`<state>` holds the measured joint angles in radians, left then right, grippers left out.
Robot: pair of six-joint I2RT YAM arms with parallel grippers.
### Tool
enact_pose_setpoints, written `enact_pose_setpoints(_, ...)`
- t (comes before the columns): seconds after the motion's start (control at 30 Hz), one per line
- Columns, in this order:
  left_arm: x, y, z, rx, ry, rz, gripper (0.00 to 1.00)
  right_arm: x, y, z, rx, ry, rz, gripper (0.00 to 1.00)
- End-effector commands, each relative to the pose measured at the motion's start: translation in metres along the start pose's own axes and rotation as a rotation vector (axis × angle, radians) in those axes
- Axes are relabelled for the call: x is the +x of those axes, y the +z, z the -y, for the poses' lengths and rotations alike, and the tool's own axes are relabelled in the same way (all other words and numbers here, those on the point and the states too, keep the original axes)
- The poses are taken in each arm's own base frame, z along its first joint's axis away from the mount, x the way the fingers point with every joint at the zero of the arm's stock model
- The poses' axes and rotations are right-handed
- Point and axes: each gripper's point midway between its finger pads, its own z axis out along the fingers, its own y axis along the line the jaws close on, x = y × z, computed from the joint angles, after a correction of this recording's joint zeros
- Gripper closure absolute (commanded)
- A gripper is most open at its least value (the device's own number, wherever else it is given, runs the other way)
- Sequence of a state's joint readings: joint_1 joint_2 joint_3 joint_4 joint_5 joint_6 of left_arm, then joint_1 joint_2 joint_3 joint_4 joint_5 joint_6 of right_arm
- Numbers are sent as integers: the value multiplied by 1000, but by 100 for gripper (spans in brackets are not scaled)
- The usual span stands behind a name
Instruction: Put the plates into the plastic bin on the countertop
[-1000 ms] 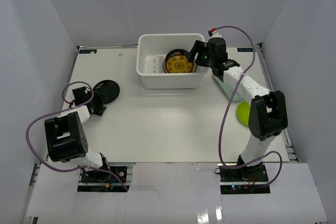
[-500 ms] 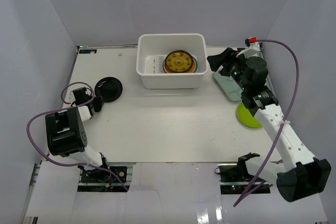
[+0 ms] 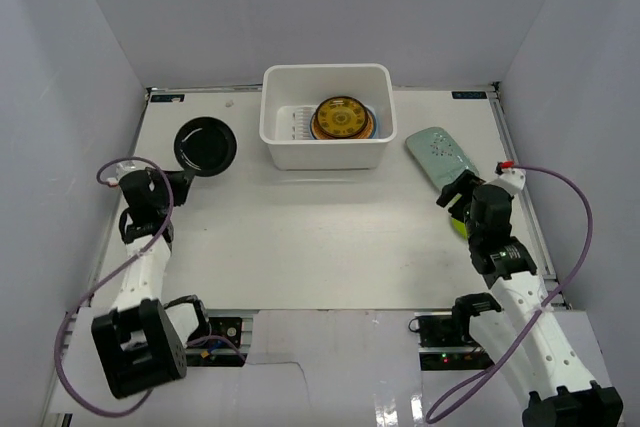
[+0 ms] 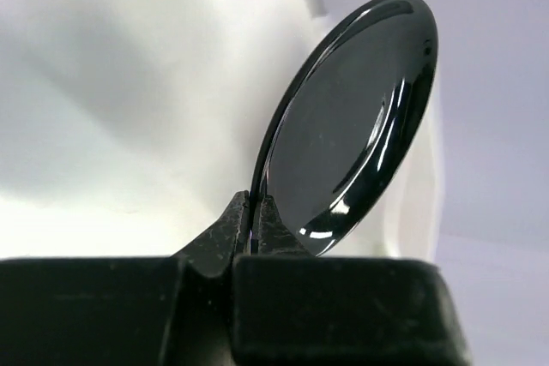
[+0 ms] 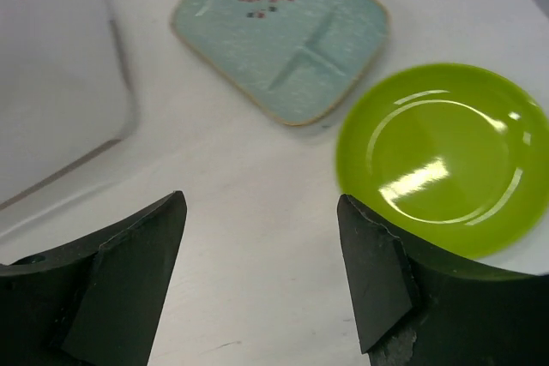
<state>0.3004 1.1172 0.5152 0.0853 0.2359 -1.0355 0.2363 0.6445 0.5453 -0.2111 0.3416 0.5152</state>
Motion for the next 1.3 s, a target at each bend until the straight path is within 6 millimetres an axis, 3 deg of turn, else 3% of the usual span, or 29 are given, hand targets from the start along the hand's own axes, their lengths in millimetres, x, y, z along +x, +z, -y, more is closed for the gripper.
enact_pose_setpoints(0.0, -9, -41, 66, 232, 98, 21, 100, -7, -3, 56, 250, 58, 93, 23)
enact_pose_setpoints(0.1, -7, -69, 104, 355, 128, -17, 100, 2, -8, 97, 395, 125, 109, 28)
enact_pose_setpoints(0.17, 6, -83, 125, 455, 122, -109, 100, 11, -12, 133, 521, 172, 122, 30)
enact_pose_setpoints(0.3, 17, -110, 176, 618, 155, -187, 100, 32, -17, 179, 655, 257, 68, 30)
enact_pose_setpoints(0.43, 41, -120, 218, 718, 229, -283, 100, 52, -8, 191, 654, 366, -16, 29)
enact_pose_setpoints(0.47, 56, -124, 229, 749, 253, -326, 100, 55, -1, 182, 590, 412, -44, 29)
enact_pose_setpoints(0.53, 64, -120, 247, 774, 292, -351, 100, 60, 4, 184, 576, 466, -62, 28)
enact_pose_setpoints(0.57, 81, -124, 255, 794, 309, -395, 100, 63, 7, 181, 555, 502, -71, 28)
enact_pose_setpoints(0.6, 86, -111, 254, 761, 305, -409, 100, 68, 10, 185, 553, 533, -83, 28)
enact_pose_setpoints(0.67, 94, -110, 267, 775, 324, -430, 100, 74, 16, 180, 510, 571, -114, 28)
enact_pose_setpoints(0.7, 98, -93, 265, 736, 319, -432, 100, 77, 19, 181, 509, 578, -119, 28)
enact_pose_setpoints(0.77, 106, -88, 277, 740, 349, -437, 100, 81, 22, 182, 498, 586, -116, 30)
enact_pose_setpoints(0.8, 110, -81, 278, 726, 354, -443, 100, 82, 23, 183, 498, 597, -109, 35)
enact_pose_setpoints(0.83, 116, -62, 274, 683, 353, -452, 100, 88, 26, 179, 469, 612, -115, 38)
enact_pose_setpoints(0.9, 124, -53, 282, 669, 366, -462, 100, 89, 30, 179, 453, 628, -100, 43)
enact_pose_setpoints(0.93, 131, -35, 276, 625, 364, -475, 100, 93, 31, 181, 454, 642, -98, 44)
enact_pose_setpoints(1.0, 138, -27, 283, 598, 391, -484, 100, 100, 34, 182, 453, 658, -118, 45)
enact_pose_setpoints(1.03, 142, -10, 278, 555, 398, -474, 100, 100, 35, 181, 446, 663, -122, 48)
enact_pose_setpoints(1.07, 146, -9, 289, 553, 417, -469, 100, 103, 35, 181, 450, 669, -129, 51)
enact_pose_setpoints(1.13, 152, 5, 293, 524, 463, -454, 100, 105, 35, 183, 459, 678, -133, 64)
enact_pose_setpoints(1.17, 164, 25, 279, 446, 481, -471, 100, 107, 34, 183, 460, 687, -134, 74)
enact_pose_setpoints(1.2, 161, 27, 295, 461, 513, -442, 100, 102, 33, 183, 452, 688, -114, 79)
enact_pose_setpoints(1.23, 164, 35, 294, 438, 527, -438, 100, 99, 32, 181, 440, 690, -102, 84)
enact_pose_setpoints(1.27, 174, 53, 276, 371, 540, -469, 100, 99, 30, 181, 442, 693, -100, 91)
